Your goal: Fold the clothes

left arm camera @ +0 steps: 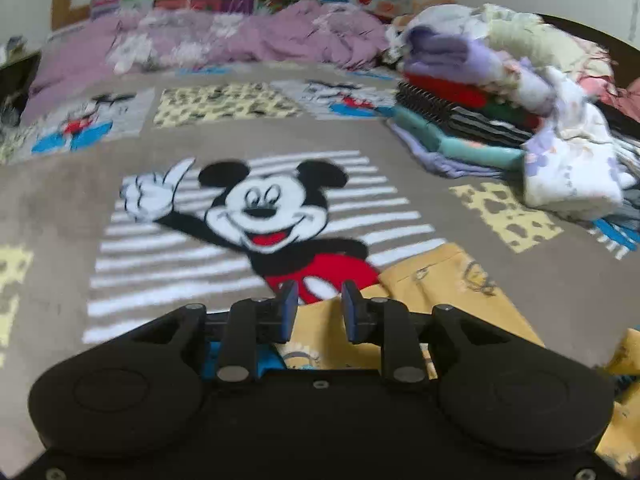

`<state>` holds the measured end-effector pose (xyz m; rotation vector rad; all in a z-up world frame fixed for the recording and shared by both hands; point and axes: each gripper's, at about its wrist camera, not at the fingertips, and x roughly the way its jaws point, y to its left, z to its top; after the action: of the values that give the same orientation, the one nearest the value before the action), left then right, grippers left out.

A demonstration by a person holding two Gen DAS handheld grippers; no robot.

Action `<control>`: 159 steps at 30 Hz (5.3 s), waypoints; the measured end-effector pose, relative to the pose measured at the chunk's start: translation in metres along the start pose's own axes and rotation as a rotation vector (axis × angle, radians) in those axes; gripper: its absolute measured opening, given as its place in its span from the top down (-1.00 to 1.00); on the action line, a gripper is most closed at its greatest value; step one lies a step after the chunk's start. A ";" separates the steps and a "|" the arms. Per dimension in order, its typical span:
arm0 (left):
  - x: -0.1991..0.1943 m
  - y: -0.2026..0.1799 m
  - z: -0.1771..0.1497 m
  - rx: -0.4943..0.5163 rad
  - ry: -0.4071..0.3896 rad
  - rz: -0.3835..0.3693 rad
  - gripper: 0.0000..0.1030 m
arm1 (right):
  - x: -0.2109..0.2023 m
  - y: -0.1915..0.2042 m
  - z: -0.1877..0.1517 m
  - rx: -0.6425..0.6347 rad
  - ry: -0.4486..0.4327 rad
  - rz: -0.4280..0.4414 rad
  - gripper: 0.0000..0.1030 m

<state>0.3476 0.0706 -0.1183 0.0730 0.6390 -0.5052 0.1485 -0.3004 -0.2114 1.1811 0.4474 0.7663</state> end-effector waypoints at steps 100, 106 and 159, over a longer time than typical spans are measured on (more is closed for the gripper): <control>-0.192 -0.145 -0.170 0.057 -0.014 0.161 0.73 | -0.017 0.053 -0.043 -0.447 -0.048 -0.743 0.65; -0.164 -0.146 -0.175 0.104 0.090 0.139 0.73 | -0.023 0.057 -0.037 -0.426 -0.122 -0.707 0.21; -0.163 -0.133 -0.183 0.166 0.064 -0.151 0.43 | 0.217 0.126 0.066 -0.446 0.057 -0.917 0.85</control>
<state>0.0718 0.0633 -0.1582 0.1990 0.6671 -0.7032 0.3021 -0.1612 -0.0544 0.4399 0.7422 0.0793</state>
